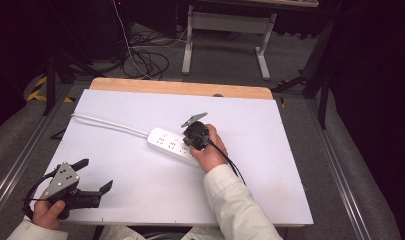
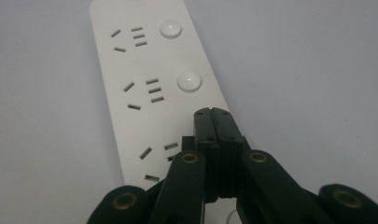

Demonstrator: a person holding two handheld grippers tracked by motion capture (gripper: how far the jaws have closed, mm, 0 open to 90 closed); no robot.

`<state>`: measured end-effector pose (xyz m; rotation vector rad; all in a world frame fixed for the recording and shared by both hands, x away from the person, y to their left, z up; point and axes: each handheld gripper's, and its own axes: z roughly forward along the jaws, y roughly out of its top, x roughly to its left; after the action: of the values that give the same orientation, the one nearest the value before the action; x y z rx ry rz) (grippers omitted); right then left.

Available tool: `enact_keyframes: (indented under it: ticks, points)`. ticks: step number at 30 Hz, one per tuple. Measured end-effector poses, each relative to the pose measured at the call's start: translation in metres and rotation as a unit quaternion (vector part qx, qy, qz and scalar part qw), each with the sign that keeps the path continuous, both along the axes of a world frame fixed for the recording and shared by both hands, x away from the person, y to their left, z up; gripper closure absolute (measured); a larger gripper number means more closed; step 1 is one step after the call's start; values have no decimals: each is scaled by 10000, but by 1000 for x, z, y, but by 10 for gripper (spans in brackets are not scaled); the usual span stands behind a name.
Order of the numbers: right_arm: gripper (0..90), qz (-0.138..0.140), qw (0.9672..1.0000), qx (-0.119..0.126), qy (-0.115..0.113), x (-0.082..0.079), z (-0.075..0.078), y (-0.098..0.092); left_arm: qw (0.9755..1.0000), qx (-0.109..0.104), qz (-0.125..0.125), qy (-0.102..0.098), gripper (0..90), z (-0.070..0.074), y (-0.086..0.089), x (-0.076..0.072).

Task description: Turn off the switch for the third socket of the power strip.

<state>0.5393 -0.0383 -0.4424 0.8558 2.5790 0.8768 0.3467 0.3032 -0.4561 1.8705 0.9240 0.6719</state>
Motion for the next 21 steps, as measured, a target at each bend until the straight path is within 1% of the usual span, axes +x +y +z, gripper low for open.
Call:
enact_keyframes:
  ticks: [1, 2, 4, 9, 11, 16, 21]
  points:
    - [900, -16, 9997, 200, -140, -2, 4, -2, 10000, 17, -6, -7, 3, 0, 1, 0]
    - [900, -16, 9997, 200, -140, -2, 4, -2, 10000, 17, -6, -7, 3, 0, 1, 0]
    - [900, -34, 9992, 367, -154, -2, 8, -3, 10000, 14, -8, -7, 3, 0, 1, 0]
    - [900, -25, 9986, 451, -262, -5, 15, -7, 10000, 13, -3, -18, 3, 0, 0, 0]
    - [900, 22, 9982, 519, -310, -7, 18, -8, 10000, 5, -10, -9, 3, 0, 0, 0]
    - [900, 143, 9973, 586, -414, -10, 25, -10, 10000, 9, 0, 0, 3, 0, 0, 0]
    - [900, 158, 9961, 694, -526, -13, 32, -14, 10000, 9, -3, 1, 3, 0, 0, 1]
